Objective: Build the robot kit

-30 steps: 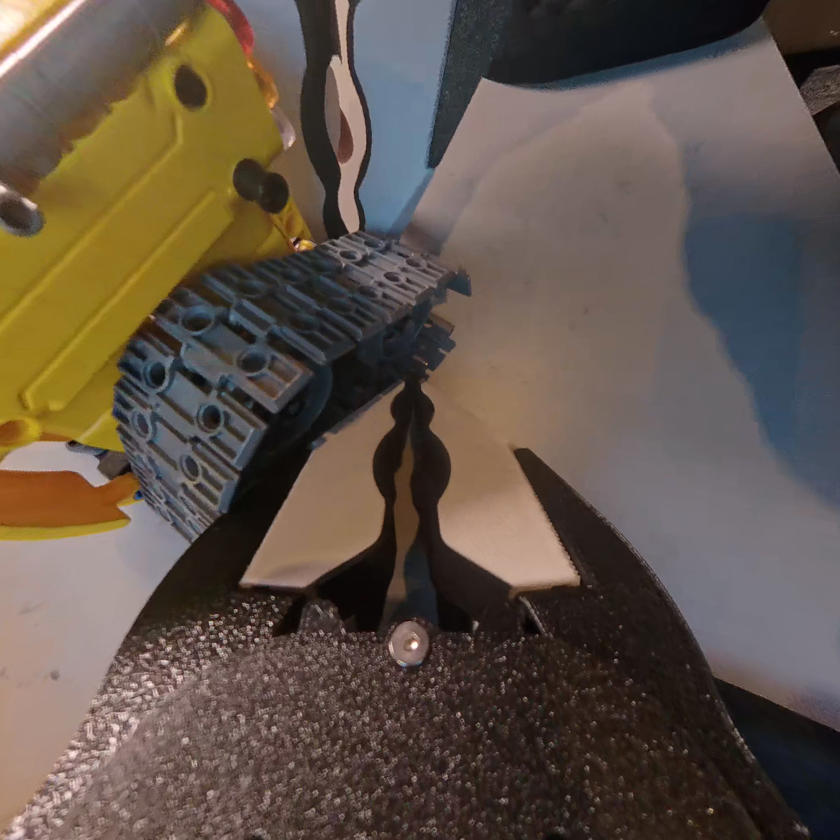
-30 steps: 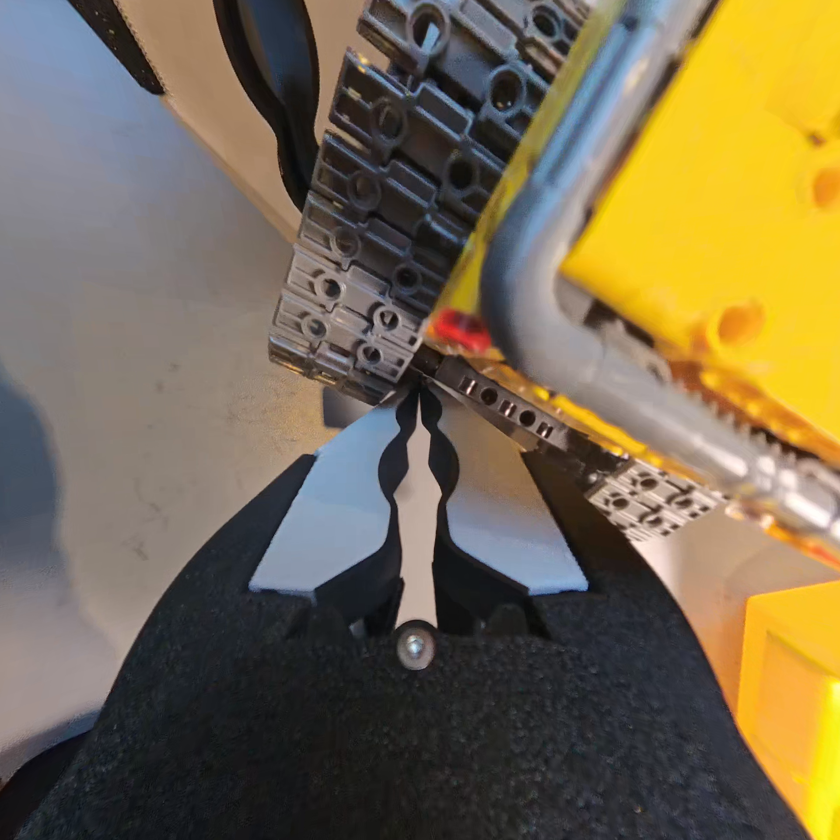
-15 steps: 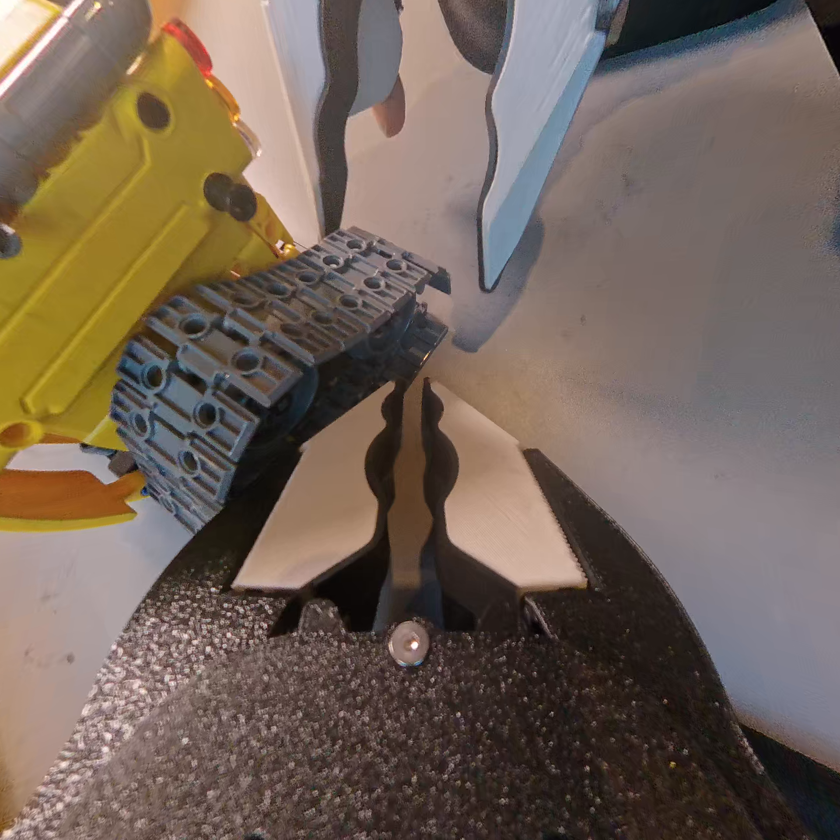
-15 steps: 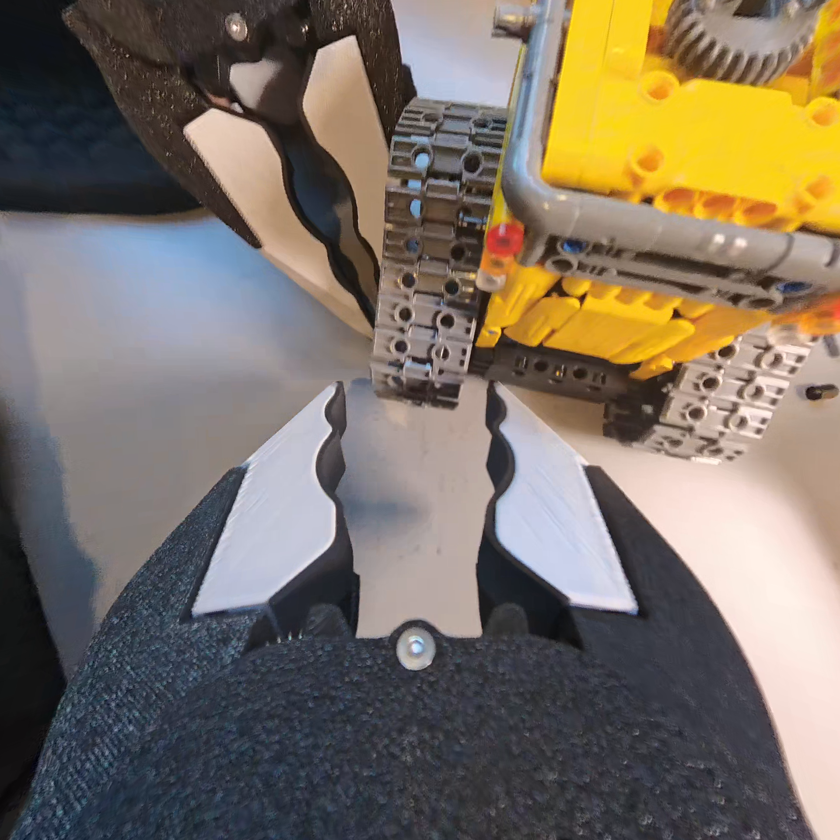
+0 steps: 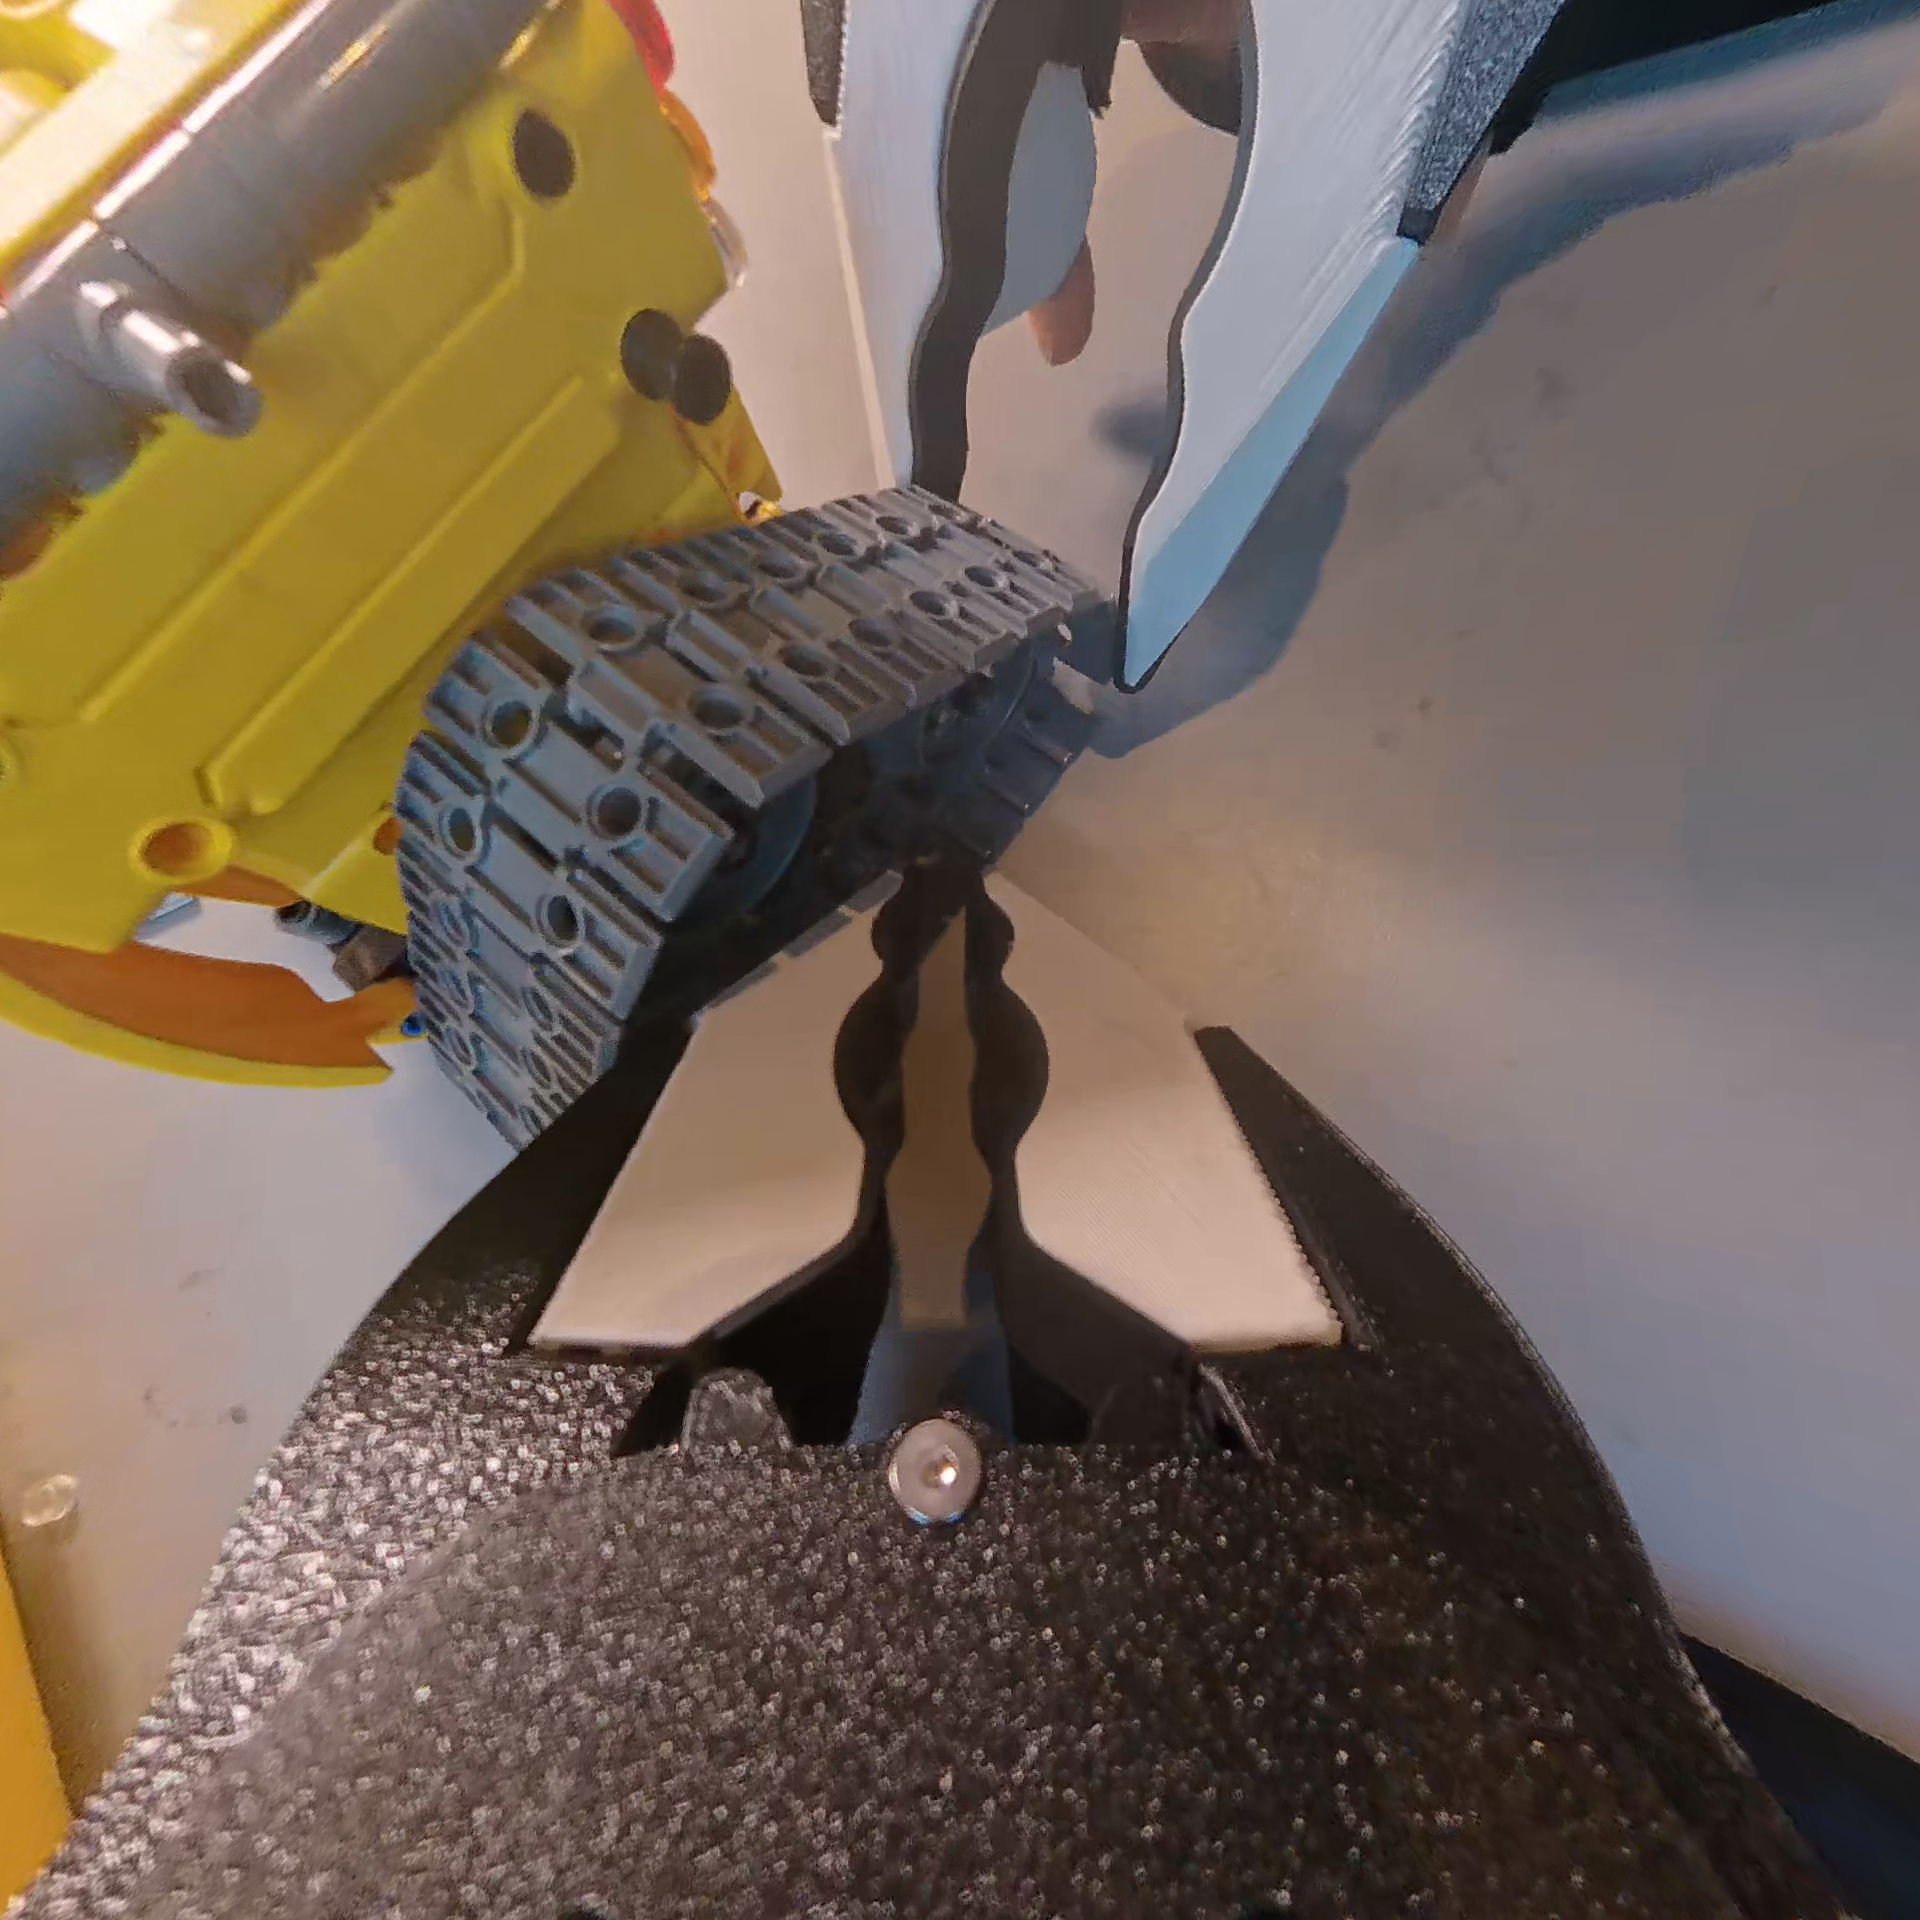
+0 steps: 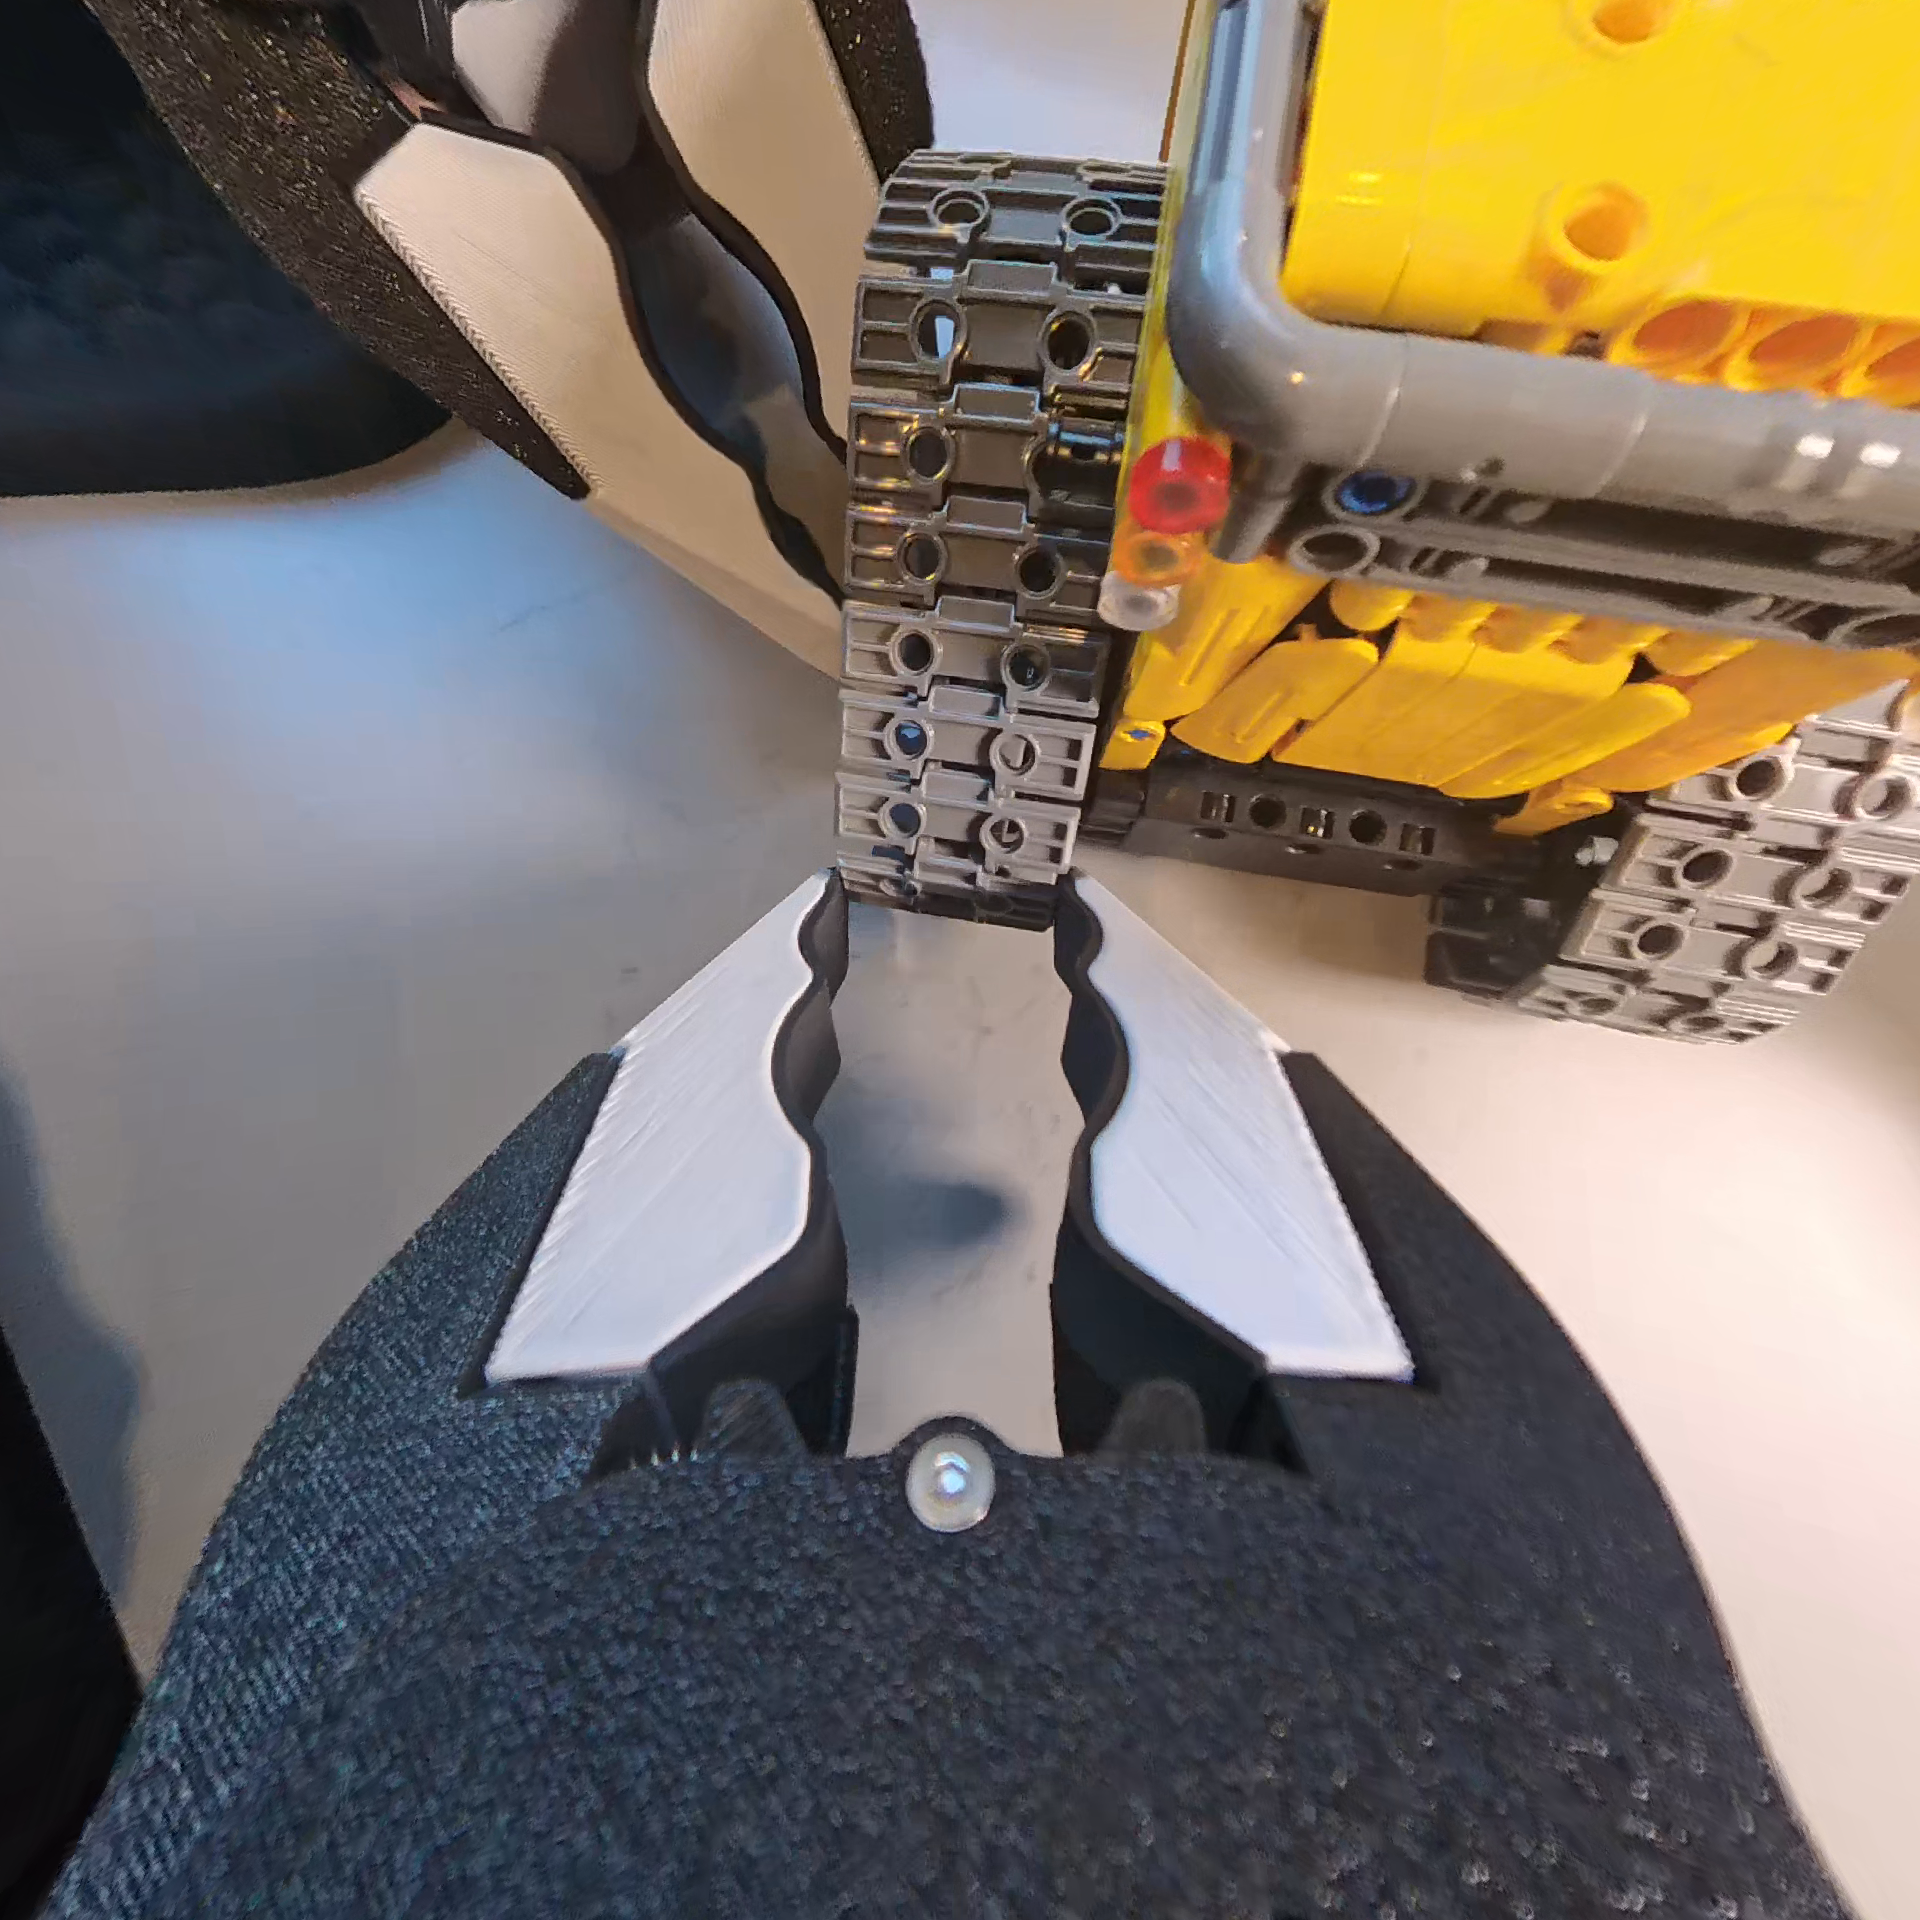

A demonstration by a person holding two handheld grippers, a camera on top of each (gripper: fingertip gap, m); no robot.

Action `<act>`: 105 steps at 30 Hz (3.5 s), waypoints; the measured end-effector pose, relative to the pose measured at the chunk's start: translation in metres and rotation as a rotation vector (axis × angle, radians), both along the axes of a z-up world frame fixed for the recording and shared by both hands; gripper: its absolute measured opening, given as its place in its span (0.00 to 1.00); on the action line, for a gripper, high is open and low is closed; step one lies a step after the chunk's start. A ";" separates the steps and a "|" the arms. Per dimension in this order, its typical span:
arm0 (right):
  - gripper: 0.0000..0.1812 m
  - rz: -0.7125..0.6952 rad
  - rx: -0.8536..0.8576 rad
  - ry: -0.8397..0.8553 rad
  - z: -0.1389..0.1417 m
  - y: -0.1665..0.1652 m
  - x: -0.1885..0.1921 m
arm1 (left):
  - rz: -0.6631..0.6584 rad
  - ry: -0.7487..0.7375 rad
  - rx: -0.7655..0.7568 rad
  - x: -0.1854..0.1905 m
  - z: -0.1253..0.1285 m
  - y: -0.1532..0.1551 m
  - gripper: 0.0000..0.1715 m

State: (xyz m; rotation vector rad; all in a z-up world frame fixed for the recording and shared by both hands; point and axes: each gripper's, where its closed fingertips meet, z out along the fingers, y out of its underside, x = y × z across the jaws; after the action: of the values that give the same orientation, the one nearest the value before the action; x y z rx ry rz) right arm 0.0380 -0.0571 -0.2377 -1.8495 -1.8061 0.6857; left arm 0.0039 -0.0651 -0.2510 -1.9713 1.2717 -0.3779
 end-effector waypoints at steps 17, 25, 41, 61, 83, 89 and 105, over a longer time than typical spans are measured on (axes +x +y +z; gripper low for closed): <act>0.19 0.068 0.036 -0.103 -0.009 0.000 0.015 | -0.007 -0.024 -0.006 0.000 0.000 -0.001 0.03; 0.23 -0.042 0.003 -0.038 -0.004 -0.003 0.003 | -0.004 -0.023 -0.004 0.002 0.000 -0.001 0.03; 0.22 -0.013 0.026 -0.249 -0.010 -0.003 0.008 | -0.009 -0.009 0.009 0.001 0.000 -0.001 0.03; 0.19 0.116 -0.053 -0.227 -0.011 -0.006 0.006 | -0.035 -0.003 0.029 0.000 0.000 0.000 0.03; 0.22 -0.132 0.084 -0.113 -0.005 0.003 0.013 | 0.001 0.011 0.031 0.000 0.000 0.000 0.03; 0.22 -0.130 -0.032 -0.035 0.000 0.002 0.009 | -0.005 -0.002 0.024 -0.001 0.001 0.001 0.03; 0.22 -0.157 0.006 0.149 0.008 0.006 -0.004 | -0.005 0.001 0.034 -0.002 0.001 0.002 0.03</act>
State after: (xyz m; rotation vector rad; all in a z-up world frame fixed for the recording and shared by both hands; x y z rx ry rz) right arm 0.0337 -0.0514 -0.2293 -1.8601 -1.5495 0.7380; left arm 0.0024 -0.0635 -0.2500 -1.9403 1.2760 -0.3564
